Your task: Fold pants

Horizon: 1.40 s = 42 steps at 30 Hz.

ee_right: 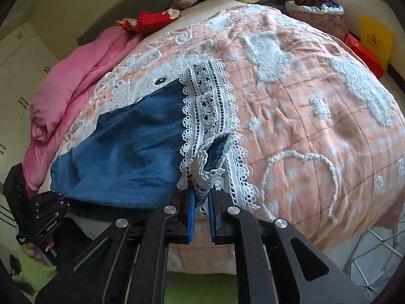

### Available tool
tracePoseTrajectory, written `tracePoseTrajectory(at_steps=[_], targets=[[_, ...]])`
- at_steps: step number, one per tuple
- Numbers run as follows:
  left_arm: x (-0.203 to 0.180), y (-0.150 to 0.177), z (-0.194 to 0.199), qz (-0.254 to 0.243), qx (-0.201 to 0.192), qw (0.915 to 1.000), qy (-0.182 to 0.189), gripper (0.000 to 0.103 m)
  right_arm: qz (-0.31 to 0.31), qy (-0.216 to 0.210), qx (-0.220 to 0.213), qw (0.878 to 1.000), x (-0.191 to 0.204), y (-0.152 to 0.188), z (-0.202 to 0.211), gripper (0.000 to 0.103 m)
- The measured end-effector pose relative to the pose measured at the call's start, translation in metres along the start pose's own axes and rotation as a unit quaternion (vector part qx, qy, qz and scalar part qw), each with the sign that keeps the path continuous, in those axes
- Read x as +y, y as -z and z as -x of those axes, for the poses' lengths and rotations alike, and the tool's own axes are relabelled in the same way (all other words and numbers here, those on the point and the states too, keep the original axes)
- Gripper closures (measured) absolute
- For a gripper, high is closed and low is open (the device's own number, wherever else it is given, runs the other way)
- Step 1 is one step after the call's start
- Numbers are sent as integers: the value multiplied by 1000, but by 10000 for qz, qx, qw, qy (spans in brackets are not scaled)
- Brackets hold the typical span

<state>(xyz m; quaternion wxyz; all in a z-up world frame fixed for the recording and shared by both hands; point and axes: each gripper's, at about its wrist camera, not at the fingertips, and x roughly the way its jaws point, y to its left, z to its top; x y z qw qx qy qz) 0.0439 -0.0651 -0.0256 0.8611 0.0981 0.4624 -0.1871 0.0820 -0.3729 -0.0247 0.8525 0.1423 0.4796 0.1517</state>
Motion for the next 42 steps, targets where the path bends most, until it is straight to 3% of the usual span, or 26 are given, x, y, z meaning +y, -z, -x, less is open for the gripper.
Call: tracePoseTrajectory(at_steps=[7,12,14,18,20,24,26,30,31,32,36,37,42], targets=[[-10,8,-9,-244,318,9991,-137,103,-191,-33,72,9998,-11,5,-2,95],[-4,10,-20,-150,530,9985,-13,103,-265,99,156,9995,-17,9,-2,83],[-3,9,-18,-154,504,9986,-10,103,-69,394,-94,9992,-12,8,13,76],[-4,9,-18,-184,513,9985,-53,103,748,1166,-772,9873,17,7,38,76],[-5,9,-18,-186,526,9984,-74,103,1229,1234,-877,9808,35,11,35,76],[-7,11,-18,-192,568,9982,-98,103,1597,735,-323,9839,52,16,-1,76],[-4,12,-15,-106,585,9982,-25,102,1591,879,111,9833,46,18,-25,77],[17,16,9,379,390,9982,248,87,1343,743,232,9879,32,18,-31,76],[26,16,17,500,293,9982,167,76,1351,694,209,9882,32,18,-28,73],[35,17,26,621,193,9979,72,65,1379,613,121,9885,34,16,-22,72],[84,23,56,1342,-139,9892,-575,53,1489,406,-143,9879,47,11,-11,66],[97,25,58,1534,-149,9854,-723,40,1515,364,-138,9877,50,9,-11,66],[136,35,51,1948,94,9704,-1421,34,1653,347,11,9856,66,4,-24,64]])
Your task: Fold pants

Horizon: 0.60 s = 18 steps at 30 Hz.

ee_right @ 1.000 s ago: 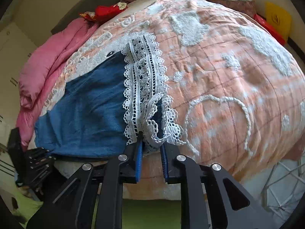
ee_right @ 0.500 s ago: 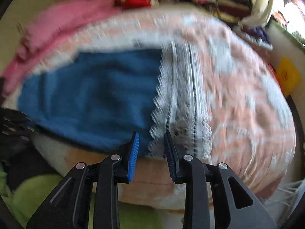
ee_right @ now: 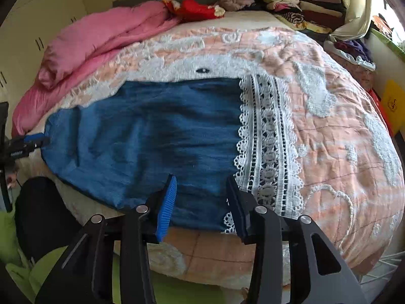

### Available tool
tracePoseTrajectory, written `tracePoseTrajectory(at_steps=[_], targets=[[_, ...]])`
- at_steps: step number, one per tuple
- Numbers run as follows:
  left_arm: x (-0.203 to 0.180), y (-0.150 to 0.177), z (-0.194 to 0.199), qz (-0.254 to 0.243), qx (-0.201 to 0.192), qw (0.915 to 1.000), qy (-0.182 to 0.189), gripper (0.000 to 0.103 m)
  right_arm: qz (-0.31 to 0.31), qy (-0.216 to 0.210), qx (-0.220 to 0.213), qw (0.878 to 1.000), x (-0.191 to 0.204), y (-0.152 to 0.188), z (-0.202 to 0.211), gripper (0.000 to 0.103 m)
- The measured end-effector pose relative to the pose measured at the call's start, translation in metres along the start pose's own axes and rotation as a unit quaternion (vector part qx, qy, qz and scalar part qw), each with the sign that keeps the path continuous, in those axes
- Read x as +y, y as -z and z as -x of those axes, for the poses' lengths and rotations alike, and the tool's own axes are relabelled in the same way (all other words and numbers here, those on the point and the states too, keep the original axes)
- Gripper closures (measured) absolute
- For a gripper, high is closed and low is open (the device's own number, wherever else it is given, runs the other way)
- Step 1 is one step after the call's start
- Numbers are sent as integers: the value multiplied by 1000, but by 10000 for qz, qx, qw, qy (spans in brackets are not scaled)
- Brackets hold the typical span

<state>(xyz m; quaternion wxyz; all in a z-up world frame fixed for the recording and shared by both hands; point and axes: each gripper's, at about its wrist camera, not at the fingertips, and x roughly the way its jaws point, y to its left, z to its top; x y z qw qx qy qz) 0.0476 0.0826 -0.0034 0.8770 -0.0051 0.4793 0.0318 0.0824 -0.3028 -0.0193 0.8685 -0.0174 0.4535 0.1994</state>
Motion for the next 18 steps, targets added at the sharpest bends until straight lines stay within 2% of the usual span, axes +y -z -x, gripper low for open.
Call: tracePoseTrajectory(at_steps=[2,3,4,7,8,9,11,12,16,18], targets=[[2,2,-11,-84,102,9995,-279,34,11,127,221,9997,-2,5,-9,64],[1,4,-16,-227,112,9978,-617,35,-7,224,310,9993,-5,8,-13,64],[3,6,-18,-267,110,9968,-743,36,-59,314,352,9989,-12,11,-14,64],[17,4,-21,-7,178,9984,-529,37,-288,141,276,9991,-30,21,-15,71],[20,4,-19,23,161,9981,-596,36,-350,83,261,9990,-32,22,-15,71],[23,5,-17,28,164,9962,-855,34,-350,62,246,9991,-32,22,-14,70],[30,5,-8,252,147,9979,-581,34,-235,6,247,9994,-28,20,-9,67],[31,4,2,305,15,9984,-477,34,-215,-47,192,9996,-28,17,-4,66],[15,-16,29,71,-482,9976,-487,34,-175,-99,-439,9988,-37,-7,23,58],[1,-32,38,-14,-694,9973,-228,34,-294,-29,-558,9980,-50,-26,23,58]])
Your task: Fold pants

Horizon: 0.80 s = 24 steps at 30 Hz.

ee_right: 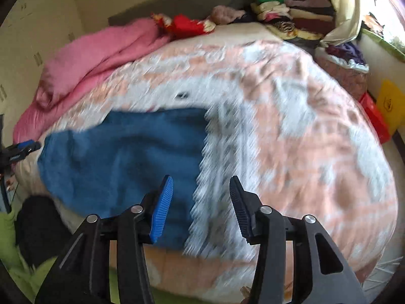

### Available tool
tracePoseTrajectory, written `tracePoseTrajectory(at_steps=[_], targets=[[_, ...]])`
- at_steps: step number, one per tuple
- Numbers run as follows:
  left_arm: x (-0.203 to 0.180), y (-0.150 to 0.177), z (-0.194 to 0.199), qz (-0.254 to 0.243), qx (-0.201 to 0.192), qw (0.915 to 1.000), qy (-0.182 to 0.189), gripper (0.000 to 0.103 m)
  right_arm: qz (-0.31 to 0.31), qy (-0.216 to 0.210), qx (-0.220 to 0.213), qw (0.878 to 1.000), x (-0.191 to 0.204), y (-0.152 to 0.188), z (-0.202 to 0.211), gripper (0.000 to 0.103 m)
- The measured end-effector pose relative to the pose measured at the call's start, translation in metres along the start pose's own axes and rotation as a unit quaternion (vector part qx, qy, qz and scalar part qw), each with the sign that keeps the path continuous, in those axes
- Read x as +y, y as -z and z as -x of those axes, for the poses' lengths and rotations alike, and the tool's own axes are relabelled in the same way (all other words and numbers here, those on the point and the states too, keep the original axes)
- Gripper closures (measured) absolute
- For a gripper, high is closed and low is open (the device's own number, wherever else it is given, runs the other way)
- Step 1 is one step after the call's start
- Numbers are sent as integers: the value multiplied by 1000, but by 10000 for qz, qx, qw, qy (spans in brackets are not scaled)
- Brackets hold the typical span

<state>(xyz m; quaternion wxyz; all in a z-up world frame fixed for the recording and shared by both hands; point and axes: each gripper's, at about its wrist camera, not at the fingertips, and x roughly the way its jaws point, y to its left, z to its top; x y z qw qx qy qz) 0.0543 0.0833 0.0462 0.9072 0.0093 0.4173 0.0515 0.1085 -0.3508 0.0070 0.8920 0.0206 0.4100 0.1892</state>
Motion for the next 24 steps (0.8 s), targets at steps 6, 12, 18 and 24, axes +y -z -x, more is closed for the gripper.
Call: tracePoseTrajectory(at_steps=[6,12,18,24], targets=[[-47,-45,-28,-257,41,9974,678,34,-275,-178,-32,9995,-37,-48,-29,58],[-89,-74,-83,-223,352,9930,1104,34,-606,-386,275,9970,-71,-75,-78,57],[-111,-81,-140,-315,767,9905,1099,34,-608,-569,651,9944,-78,-73,-116,52],[-125,-68,-168,-378,960,9888,1080,69,-372,-883,584,9937,-68,-67,-121,79]])
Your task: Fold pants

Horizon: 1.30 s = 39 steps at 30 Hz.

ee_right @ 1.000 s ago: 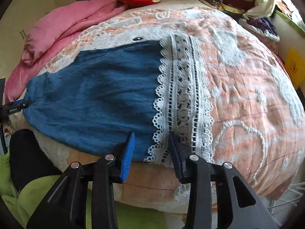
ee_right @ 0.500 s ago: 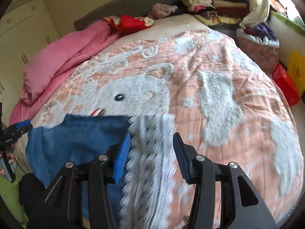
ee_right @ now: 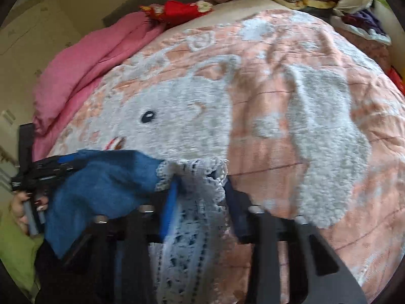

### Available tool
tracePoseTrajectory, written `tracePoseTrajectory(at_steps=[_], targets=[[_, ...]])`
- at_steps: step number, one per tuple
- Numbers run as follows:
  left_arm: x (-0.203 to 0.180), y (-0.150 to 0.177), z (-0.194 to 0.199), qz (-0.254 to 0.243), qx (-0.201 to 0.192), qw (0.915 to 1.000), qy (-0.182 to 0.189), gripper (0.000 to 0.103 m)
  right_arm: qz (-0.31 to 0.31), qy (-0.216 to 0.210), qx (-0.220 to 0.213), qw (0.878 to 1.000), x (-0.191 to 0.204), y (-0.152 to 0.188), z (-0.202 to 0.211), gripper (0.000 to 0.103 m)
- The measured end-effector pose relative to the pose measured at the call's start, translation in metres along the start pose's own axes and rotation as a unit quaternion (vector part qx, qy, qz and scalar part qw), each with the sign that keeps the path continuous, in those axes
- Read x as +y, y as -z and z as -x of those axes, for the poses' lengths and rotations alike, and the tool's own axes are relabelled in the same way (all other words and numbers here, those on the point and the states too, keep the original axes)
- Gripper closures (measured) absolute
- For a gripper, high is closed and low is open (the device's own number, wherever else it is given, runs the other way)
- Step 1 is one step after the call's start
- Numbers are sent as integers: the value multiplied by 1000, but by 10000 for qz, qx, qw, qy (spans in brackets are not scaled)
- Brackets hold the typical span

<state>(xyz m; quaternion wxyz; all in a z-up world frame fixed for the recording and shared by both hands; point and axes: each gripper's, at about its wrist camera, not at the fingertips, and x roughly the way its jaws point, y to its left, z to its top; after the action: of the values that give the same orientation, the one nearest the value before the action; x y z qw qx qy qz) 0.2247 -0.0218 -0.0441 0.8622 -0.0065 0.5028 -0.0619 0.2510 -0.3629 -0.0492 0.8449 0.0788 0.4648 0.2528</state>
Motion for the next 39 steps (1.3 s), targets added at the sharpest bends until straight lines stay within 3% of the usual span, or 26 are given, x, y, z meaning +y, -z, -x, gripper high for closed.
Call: tracePoseTrajectory(at_steps=[1,4,7,12,14,16,19,21,26,30,32,36,39], targets=[[-6,2,4,-104,-52,9999,109,99,95,-32,-43,9999,4,0,3,86],[-22,4,22,-453,-378,9982,-147,98,280,37,-356,9990,15,-4,25,86],[-23,-2,31,-476,-640,9966,-220,98,580,258,-602,9962,26,-10,39,86],[-24,-3,10,-565,-524,9955,-546,99,681,810,-187,9942,18,-14,7,86],[-20,-1,2,-508,-487,9963,-499,98,729,963,-99,9926,17,-10,-7,83],[-18,-1,4,-529,-569,9958,-486,94,695,1026,-161,9922,17,-9,-8,78],[-7,0,21,-340,-755,9960,-340,78,608,1082,-297,9918,15,-8,9,66],[5,5,41,-150,-898,9955,-264,74,677,1188,-519,9892,21,-5,30,60],[26,38,90,389,-1019,9933,-381,51,973,1121,-846,9853,47,23,76,50],[22,76,100,414,-743,9956,-387,36,1267,886,-659,9858,82,57,74,48],[19,86,95,366,-500,9969,-480,21,1418,744,-484,9859,100,71,65,45],[29,94,73,469,44,9962,-737,18,1647,636,-224,9840,127,89,46,40],[48,100,65,767,249,9923,-935,16,1742,1004,52,9796,130,94,32,41]])
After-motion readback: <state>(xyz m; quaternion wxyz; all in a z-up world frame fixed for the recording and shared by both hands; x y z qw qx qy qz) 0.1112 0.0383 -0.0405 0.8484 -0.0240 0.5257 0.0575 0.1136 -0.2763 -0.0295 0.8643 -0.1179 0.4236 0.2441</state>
